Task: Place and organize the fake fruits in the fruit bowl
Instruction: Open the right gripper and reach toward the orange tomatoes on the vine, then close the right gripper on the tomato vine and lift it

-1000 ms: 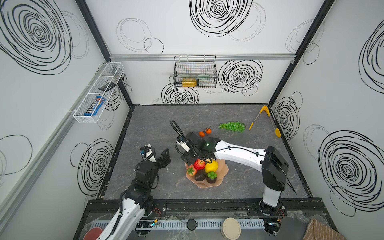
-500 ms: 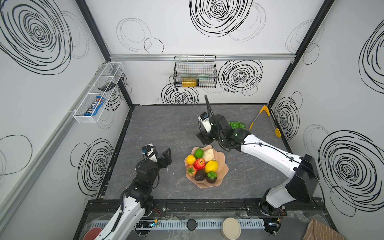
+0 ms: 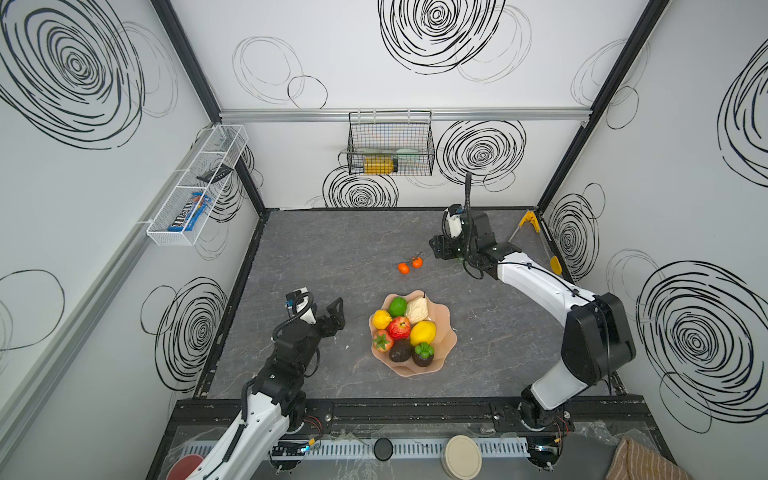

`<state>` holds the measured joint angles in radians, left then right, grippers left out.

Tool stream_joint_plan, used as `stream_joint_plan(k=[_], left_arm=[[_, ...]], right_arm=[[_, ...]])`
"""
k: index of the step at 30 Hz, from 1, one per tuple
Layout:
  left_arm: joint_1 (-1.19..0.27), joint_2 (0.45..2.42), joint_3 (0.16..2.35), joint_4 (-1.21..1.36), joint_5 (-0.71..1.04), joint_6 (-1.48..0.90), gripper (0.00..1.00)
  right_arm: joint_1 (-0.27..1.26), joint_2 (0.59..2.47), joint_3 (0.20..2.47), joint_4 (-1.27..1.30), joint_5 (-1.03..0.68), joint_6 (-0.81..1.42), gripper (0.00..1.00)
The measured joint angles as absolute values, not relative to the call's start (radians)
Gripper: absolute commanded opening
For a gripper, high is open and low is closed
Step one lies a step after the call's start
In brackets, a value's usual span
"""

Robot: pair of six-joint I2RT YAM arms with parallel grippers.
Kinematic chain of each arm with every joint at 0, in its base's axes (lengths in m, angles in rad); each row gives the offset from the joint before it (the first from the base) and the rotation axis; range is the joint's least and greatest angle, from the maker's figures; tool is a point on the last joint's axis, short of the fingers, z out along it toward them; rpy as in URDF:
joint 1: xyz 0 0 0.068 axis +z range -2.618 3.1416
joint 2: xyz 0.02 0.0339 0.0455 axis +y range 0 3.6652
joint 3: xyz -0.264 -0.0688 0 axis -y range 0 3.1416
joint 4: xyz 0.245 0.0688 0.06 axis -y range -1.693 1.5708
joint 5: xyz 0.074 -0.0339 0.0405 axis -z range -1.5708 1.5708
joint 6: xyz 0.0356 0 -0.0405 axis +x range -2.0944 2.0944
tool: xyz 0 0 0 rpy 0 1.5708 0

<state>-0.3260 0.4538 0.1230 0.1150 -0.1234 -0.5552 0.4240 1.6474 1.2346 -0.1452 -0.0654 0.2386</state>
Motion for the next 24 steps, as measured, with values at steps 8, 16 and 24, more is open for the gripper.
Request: stream_joint_plan(k=[8,16,24], left_arm=[[-0.341,0.465,0.122,0.127,-0.127,-0.549,0.96],[-0.347,0.479,0.121,0.138,-0.137,-0.545,0.96],[-0.354,0.489,0.120,0.141,-0.142,-0.542,0.96]], right_arm=[[0.378,1.814,1.274,-0.115,-0.093,0.269,0.73],[0.357,1.994,1.444,-0.136,-0.168,0.273,0.72],[0.359,2.063,1.483,-0.133,-0.271,0.294,0.64]])
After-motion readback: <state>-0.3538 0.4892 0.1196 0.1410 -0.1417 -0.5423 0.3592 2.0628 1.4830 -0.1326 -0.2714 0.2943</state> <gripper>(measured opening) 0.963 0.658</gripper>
